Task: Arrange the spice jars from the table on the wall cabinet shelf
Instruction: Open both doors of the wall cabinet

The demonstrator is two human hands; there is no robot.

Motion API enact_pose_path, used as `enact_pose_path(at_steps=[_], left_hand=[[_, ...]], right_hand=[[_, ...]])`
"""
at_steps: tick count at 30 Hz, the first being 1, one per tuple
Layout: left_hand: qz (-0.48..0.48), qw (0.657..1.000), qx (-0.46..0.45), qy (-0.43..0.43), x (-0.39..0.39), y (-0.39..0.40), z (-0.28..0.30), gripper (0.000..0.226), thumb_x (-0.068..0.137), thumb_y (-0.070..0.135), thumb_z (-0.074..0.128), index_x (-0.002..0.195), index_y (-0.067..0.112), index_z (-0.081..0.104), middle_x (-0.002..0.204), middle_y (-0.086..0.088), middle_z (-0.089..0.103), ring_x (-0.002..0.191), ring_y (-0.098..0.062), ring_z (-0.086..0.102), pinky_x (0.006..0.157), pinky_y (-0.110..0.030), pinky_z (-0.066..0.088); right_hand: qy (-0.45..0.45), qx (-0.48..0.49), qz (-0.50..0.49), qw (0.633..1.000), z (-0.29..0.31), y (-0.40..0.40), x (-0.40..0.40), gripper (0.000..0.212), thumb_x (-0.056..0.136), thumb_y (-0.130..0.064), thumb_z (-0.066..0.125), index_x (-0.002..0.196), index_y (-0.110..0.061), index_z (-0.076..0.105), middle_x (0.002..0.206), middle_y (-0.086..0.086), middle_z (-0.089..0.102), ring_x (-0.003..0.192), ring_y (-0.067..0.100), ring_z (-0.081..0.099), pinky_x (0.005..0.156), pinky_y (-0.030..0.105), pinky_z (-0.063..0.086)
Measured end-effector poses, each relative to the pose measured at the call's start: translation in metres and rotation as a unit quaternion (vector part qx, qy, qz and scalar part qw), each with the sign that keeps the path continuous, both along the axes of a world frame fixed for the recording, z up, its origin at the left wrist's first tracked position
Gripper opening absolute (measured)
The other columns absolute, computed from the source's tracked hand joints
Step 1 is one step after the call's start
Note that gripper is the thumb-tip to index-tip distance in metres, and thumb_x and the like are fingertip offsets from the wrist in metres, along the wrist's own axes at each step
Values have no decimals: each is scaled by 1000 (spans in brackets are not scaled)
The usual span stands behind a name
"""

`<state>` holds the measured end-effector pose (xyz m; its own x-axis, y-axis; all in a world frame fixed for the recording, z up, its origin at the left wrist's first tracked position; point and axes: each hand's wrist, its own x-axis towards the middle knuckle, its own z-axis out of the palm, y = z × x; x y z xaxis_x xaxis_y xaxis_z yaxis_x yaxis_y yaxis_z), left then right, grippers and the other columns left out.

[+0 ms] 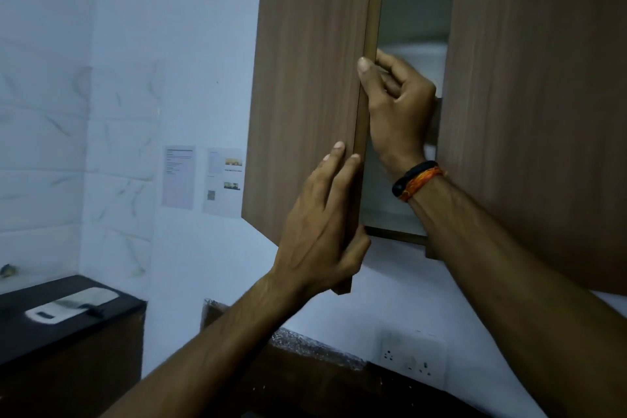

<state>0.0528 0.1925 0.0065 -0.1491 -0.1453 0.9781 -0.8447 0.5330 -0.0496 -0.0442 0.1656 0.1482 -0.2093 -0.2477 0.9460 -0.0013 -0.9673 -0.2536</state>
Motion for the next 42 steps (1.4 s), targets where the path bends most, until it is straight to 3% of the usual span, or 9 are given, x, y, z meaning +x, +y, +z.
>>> enact_pose_path(at_steps=[5, 9, 12, 16, 24, 30, 33, 37, 42], left_hand=[[16, 999, -11, 26, 20, 33, -3, 92, 78, 9, 65, 158, 4, 19, 168, -8, 14, 153, -21, 21, 100, -45, 53], [67, 997, -24, 22, 42, 57, -5, 84, 81, 12, 54, 157, 1, 20, 167, -11, 17, 151, -12, 25, 93, -15, 49], [96, 994, -44, 15, 66, 77, -11, 76, 84, 6, 56, 153, -3, 27, 164, -17, 23, 146, -20, 39, 91, -18, 51], [155, 986, -55, 27, 103, 103, -19, 67, 89, 1, 58, 151, -5, 33, 163, -18, 25, 141, -24, 46, 93, -25, 54], [262, 954, -88, 113, 175, 131, -11, 67, 90, -11, 53, 152, -5, 31, 163, -20, 25, 150, -22, 29, 107, -2, 25], [335, 934, -47, 110, 226, 130, 1, 70, 86, -15, 48, 153, -7, 28, 162, -31, 13, 145, -44, 29, 113, -42, 38], [397, 913, -14, 95, 253, 129, 1, 72, 82, -10, 46, 152, -9, 27, 160, -36, 5, 141, -51, 29, 113, -50, 35], [469, 881, 36, 51, 292, 126, -4, 78, 76, -6, 46, 150, -15, 24, 157, -42, 1, 149, -54, 5, 122, -55, 16], [500, 864, 48, -9, 330, 122, -6, 80, 78, 4, 52, 150, -16, 23, 156, -45, 2, 149, -55, 0, 121, -58, 16]], right_hand=[[51, -3, 96, 994, -5, 15, 25, 48, 96, -23, 69, 137, 1, 58, 134, 13, 66, 119, 4, 65, 96, 21, 55], [111, 2, 150, 983, -2, 25, 51, 44, 100, -30, 63, 134, -3, 63, 122, 5, 73, 113, 7, 68, 100, 34, 56], [152, -18, 182, 971, -1, 35, 78, 50, 101, -35, 59, 146, -14, 53, 128, -5, 70, 117, 5, 66, 102, 36, 55], [192, -41, 159, 968, -1, 51, 119, 71, 98, -50, 59, 158, -22, 34, 147, -10, 58, 127, -6, 55, 107, 18, 47], [294, -72, 103, 947, -8, 70, 198, 78, 99, -57, 52, 162, -22, 22, 169, 2, 20, 156, 12, 16, 126, 32, 20], [340, -106, 36, 934, -9, 68, 257, 75, 101, -51, 49, 163, -27, 14, 171, 6, 7, 157, 23, 14, 123, 42, 24], [368, -124, -4, 921, -13, 61, 284, 77, 102, -48, 50, 163, -28, 9, 172, 5, -1, 158, 25, 7, 121, 43, 26], [412, -141, -67, 897, -24, 42, 312, 76, 101, -37, 52, 163, -27, 9, 172, 6, -2, 158, 26, 6, 120, 48, 31], [404, -138, -102, 898, -38, 21, 334, 76, 100, -32, 50, 163, -22, 9, 172, 8, -1, 158, 28, 5, 120, 55, 32]])
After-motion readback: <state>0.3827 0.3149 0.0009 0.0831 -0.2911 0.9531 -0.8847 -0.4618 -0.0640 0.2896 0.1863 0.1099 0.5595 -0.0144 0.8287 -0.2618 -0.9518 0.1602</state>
